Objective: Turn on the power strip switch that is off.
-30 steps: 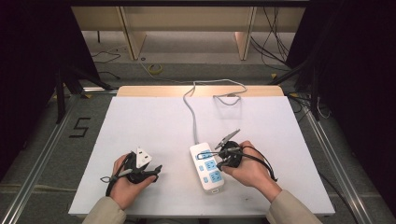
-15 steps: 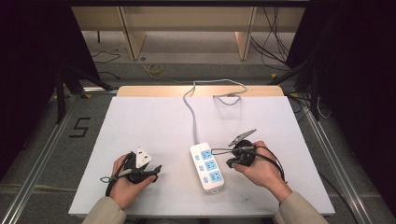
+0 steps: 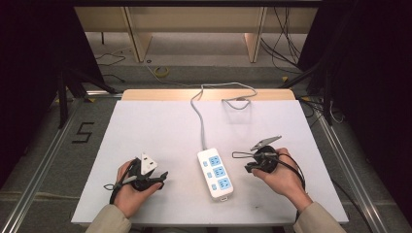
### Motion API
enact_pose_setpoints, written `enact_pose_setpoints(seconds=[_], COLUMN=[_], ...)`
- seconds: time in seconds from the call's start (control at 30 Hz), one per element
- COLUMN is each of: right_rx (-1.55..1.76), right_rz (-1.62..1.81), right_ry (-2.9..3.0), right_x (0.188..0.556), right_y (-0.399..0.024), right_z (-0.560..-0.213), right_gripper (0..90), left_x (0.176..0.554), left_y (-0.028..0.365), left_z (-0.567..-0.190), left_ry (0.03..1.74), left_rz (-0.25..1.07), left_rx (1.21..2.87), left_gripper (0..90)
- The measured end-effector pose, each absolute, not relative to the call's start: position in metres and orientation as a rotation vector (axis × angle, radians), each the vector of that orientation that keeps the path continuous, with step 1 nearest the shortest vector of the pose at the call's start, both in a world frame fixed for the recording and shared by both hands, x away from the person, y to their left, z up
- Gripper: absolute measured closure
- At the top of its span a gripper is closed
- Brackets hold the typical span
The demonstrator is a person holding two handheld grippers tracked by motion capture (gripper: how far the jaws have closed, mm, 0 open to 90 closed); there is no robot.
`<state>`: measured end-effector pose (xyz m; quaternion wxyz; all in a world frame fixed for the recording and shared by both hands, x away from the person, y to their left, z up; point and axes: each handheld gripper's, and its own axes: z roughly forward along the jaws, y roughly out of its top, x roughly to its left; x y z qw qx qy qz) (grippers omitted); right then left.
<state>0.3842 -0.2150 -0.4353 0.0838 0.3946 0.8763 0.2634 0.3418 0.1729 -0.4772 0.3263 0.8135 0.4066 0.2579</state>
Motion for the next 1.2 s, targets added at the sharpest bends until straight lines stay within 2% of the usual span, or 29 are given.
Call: enact_pose_setpoints(seconds=[0.63, 1.2], right_rx=[1.242, 1.227], right_rz=[0.868, 0.952], right_ry=[2.490, 2.397], right_x=[0.381, 0.373], right_y=[-0.248, -0.267], right_z=[-0.445, -0.456], right_gripper=[71.8, 57.8], left_x=[0.342, 0.342], left_y=[0.173, 0.174], left_z=[-0.477, -0.478], left_ry=[1.065, 1.075], left_rz=[0.677, 0.672], left_rx=[2.131, 2.126], left_gripper=[33.4, 33.3])
